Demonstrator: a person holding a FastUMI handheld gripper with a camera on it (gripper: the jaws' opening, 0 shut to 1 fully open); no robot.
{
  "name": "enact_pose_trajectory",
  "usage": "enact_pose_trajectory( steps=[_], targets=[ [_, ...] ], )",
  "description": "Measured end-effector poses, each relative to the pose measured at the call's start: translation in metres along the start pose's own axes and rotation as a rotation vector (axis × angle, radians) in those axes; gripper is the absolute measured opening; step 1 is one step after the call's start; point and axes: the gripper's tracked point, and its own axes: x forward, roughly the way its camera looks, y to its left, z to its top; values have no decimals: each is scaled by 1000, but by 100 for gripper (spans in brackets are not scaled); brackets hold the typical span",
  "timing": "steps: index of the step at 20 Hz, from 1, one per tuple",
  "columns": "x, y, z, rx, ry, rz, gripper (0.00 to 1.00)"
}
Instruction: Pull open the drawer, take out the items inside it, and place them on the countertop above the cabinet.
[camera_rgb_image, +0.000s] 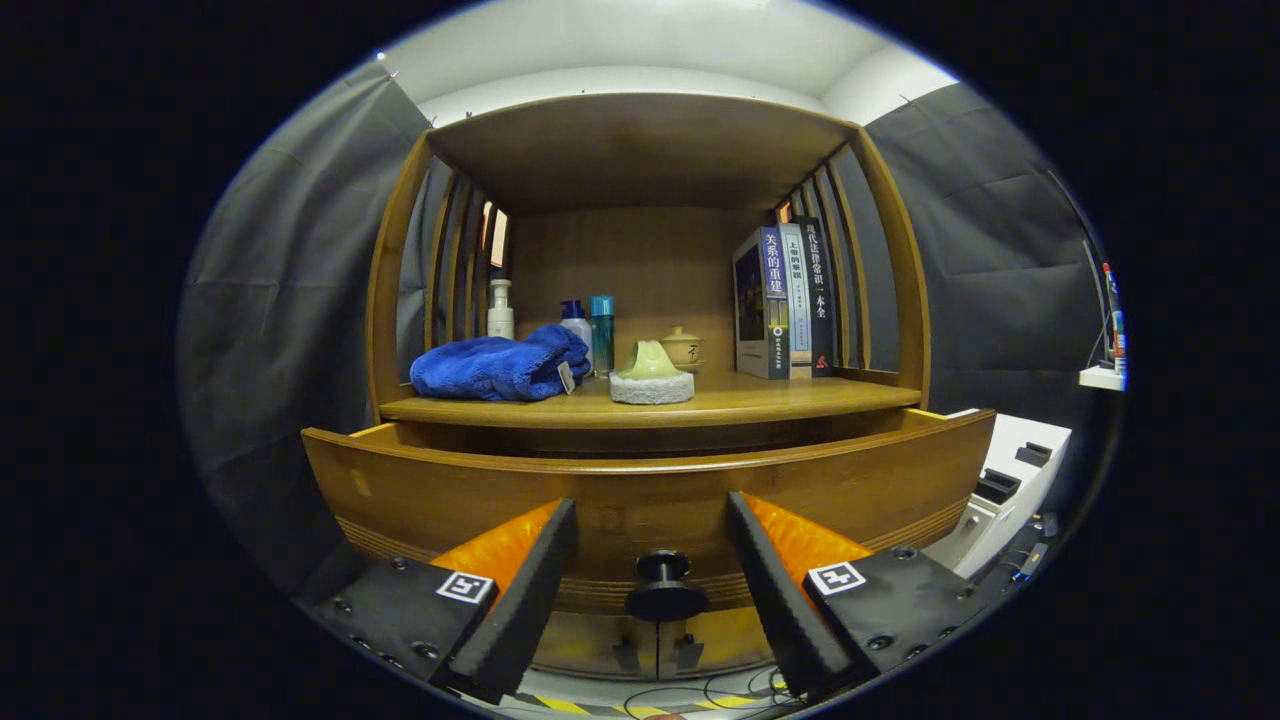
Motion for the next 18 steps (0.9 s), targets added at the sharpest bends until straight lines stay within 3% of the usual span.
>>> enact_pose_trajectory(
  steps=[10, 18],
  targets=[
    [63, -3, 4, -4, 15, 6, 98],
    [77, -2, 4, -8, 2, 5, 98]
  ],
)
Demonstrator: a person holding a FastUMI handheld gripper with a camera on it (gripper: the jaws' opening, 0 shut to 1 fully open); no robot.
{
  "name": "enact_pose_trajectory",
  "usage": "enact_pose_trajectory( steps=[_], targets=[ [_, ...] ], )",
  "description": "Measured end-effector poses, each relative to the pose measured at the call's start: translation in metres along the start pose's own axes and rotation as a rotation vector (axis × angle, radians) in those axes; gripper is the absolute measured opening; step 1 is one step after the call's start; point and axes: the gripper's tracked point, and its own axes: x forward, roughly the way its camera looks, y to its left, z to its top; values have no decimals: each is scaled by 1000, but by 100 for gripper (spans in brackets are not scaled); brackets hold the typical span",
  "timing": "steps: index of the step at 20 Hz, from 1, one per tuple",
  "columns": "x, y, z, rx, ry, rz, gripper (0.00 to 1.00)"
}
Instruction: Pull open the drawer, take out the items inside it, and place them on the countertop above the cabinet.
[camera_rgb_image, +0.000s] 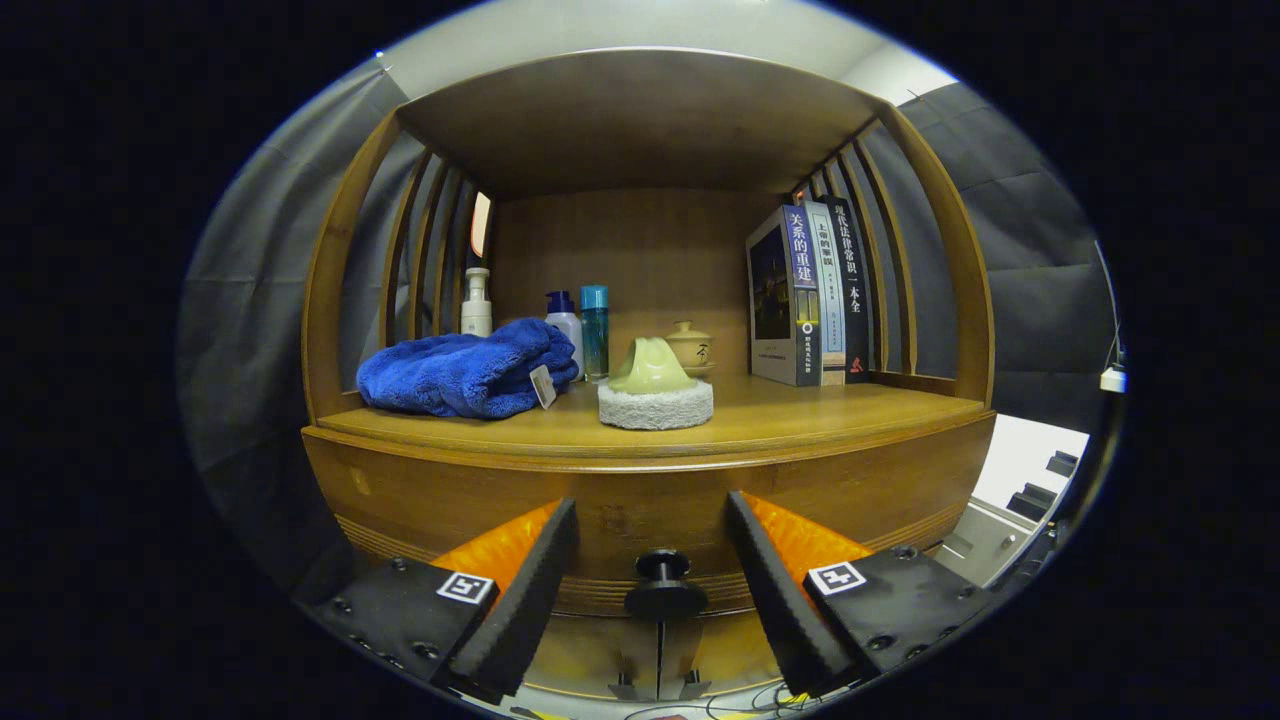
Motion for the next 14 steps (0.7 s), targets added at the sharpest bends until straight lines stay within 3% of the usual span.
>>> enact_pose_trajectory(
  steps=[3, 7, 11, 14],
  targets=[
    [-12, 1, -14, 30, 86, 16, 99],
    [-62, -2, 3, 74, 60, 55, 99],
    [-135, 1, 56, 52, 10, 132, 99],
    [-178, -6, 98, 81, -21, 136, 98]
  ],
)
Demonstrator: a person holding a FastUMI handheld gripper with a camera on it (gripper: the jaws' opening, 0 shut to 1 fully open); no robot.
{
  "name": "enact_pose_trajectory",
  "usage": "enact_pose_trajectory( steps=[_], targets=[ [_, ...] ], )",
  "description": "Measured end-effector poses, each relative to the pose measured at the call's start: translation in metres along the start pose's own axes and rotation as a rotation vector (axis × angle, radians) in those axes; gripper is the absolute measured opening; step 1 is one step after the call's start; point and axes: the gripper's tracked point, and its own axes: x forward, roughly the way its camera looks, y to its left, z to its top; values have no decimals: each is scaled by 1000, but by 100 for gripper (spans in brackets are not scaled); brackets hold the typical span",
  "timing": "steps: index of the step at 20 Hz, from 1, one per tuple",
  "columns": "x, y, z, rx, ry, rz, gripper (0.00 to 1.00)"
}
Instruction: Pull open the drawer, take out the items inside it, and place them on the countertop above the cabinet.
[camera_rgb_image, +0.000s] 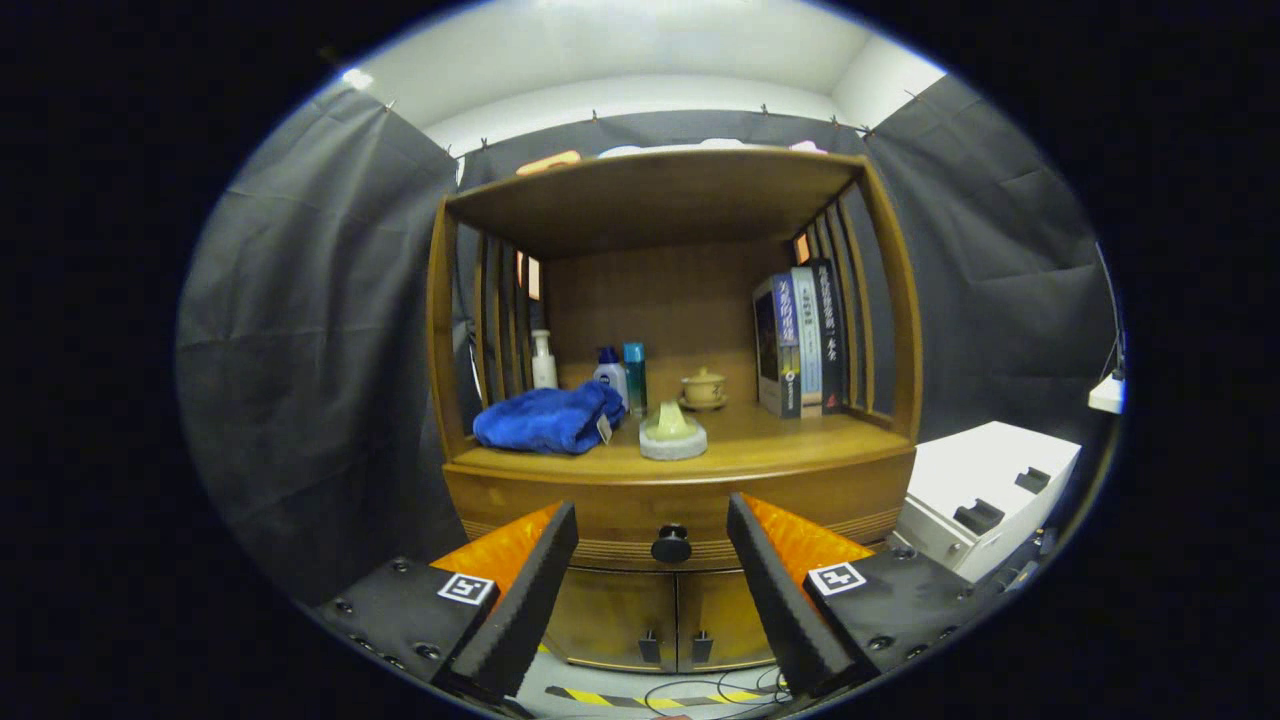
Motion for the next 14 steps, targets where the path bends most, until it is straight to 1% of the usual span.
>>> enact_pose_trajectory(
  steps=[4, 8, 11, 14],
  targets=[
    [-50, 2, 42, 30, -21, 20, 98],
    [-91, -4, 61, 19, -11, 22, 98],
    [-113, -12, 72, 0, -18, 11, 98],
    [-126, -18, 83, -18, -50, -2, 98]
  ],
)
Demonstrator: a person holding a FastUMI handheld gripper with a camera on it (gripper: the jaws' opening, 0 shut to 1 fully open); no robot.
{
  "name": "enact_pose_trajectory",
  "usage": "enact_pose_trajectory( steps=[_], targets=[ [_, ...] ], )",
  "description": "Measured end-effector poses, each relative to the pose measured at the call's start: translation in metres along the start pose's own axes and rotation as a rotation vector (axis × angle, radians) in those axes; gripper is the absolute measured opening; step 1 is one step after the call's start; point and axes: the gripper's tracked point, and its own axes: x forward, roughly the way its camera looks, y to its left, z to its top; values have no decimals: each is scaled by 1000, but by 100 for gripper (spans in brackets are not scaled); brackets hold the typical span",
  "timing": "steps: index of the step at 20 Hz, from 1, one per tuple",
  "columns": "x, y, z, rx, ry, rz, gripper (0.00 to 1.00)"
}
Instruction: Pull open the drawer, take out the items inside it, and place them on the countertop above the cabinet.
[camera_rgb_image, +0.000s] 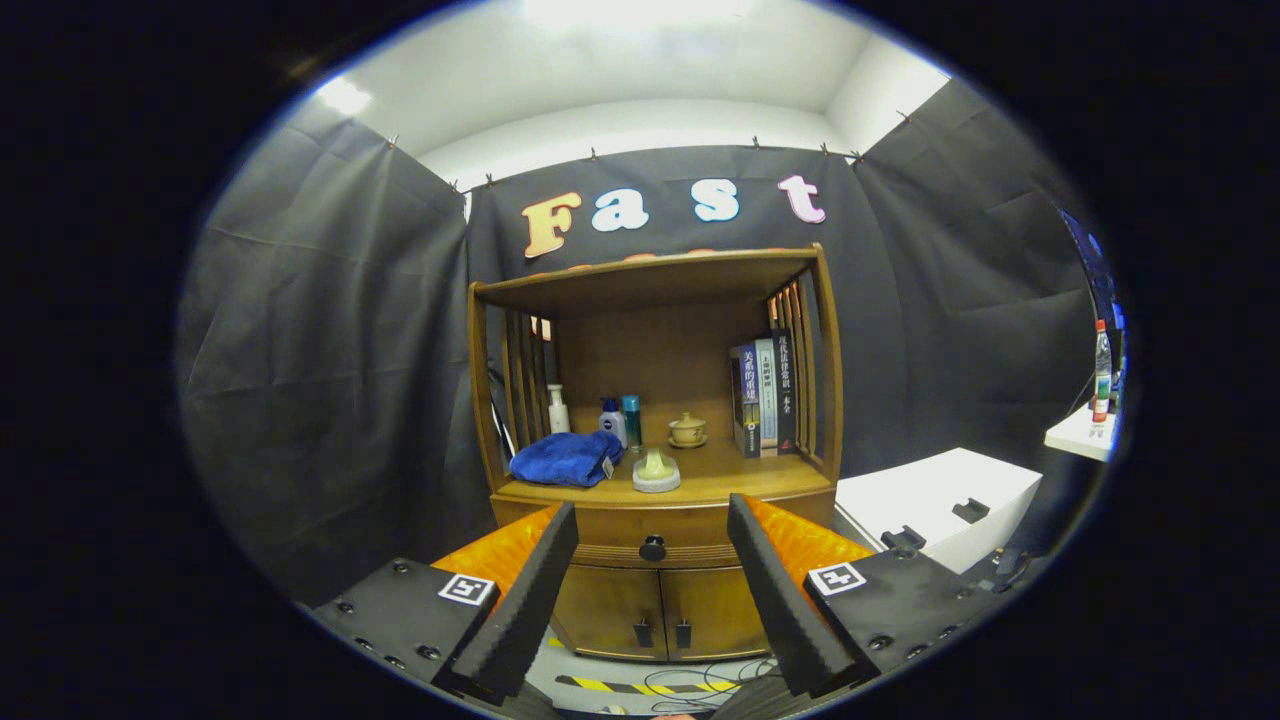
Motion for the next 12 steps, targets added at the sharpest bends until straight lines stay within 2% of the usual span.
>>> enact_pose_trajectory(
  steps=[5, 12],
  targets=[
    [-14, -3, 6, -7, -14, -2, 98],
    [-10, -9, 3, -13, 8, -9, 98]
  ],
)
